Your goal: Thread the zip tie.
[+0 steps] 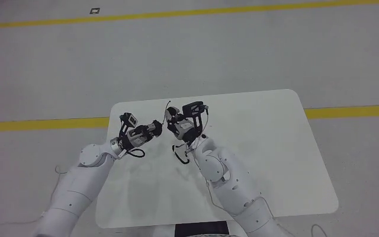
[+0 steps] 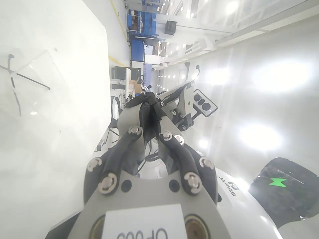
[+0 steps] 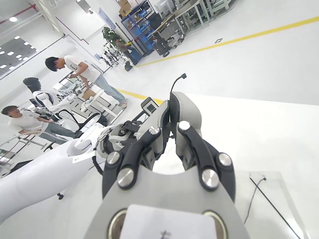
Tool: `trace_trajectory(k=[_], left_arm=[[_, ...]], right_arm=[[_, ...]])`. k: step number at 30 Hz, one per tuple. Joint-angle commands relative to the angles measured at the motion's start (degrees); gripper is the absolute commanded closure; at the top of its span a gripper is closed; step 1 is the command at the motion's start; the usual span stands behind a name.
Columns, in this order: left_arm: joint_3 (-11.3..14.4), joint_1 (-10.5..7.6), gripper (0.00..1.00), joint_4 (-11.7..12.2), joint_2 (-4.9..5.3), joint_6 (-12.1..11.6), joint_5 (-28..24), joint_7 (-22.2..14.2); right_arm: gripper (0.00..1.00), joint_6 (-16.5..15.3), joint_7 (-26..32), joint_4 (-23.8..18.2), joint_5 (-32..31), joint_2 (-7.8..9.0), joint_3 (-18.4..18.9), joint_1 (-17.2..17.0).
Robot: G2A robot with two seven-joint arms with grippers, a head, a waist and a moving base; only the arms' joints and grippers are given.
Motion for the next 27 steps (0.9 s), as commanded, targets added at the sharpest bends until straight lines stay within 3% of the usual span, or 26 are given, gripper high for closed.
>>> trace_trajectory(k=[1, 27], left_arm=[[0.0, 0.00, 1.00, 0.0, 0.00, 0.0, 0.0, 0.0], [0.0, 0.00, 1.00, 0.0, 0.00, 0.0, 0.0, 0.0]], right_arm=[[1.00, 0.0, -0.2, 0.0, 0.0, 0.09, -0.1, 0.1], [1.00, 1.0, -2.5, 2.0, -0.8, 1.28, -1.6, 1.6]])
